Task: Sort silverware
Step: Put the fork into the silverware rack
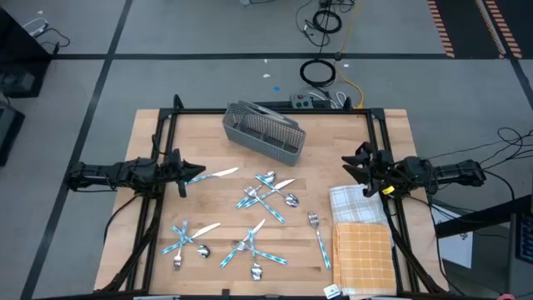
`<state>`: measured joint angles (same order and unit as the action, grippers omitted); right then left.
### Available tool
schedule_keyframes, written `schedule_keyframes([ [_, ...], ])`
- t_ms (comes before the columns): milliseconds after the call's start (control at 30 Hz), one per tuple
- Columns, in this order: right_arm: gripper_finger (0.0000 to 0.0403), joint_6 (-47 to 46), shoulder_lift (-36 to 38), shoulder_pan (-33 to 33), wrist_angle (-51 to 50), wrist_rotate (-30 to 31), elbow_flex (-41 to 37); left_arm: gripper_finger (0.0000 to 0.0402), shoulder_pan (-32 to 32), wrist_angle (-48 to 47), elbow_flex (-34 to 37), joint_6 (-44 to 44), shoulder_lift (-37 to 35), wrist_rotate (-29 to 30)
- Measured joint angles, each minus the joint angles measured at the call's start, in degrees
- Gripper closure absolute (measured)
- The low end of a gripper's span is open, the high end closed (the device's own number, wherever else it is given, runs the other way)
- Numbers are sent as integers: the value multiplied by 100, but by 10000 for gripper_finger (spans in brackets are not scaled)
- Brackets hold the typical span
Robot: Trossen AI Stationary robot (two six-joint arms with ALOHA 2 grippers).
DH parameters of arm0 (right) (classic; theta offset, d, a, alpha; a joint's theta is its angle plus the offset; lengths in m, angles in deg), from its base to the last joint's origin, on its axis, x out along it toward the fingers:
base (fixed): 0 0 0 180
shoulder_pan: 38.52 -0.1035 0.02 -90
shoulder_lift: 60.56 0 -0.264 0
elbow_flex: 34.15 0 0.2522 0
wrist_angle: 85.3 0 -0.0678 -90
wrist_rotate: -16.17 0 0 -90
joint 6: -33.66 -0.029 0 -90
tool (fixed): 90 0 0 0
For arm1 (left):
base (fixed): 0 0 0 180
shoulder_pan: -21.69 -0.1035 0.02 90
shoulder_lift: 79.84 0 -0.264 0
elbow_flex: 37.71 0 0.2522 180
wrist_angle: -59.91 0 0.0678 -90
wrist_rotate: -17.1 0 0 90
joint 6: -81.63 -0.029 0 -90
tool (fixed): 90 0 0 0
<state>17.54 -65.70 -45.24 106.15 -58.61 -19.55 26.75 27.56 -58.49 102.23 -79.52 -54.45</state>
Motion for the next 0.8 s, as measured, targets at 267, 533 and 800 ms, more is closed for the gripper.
schedule_keyframes([
  [267,273,-2066,2,-4,575,97,4,385,-1,1,0,-1,0,0],
  [533,273,-3078,0,-4,637,498,4,385,-12,247,0,-97,4,222],
  [800,273,-2570,0,0,364,1814,4,384,-11,1029,4,-141,4,556],
])
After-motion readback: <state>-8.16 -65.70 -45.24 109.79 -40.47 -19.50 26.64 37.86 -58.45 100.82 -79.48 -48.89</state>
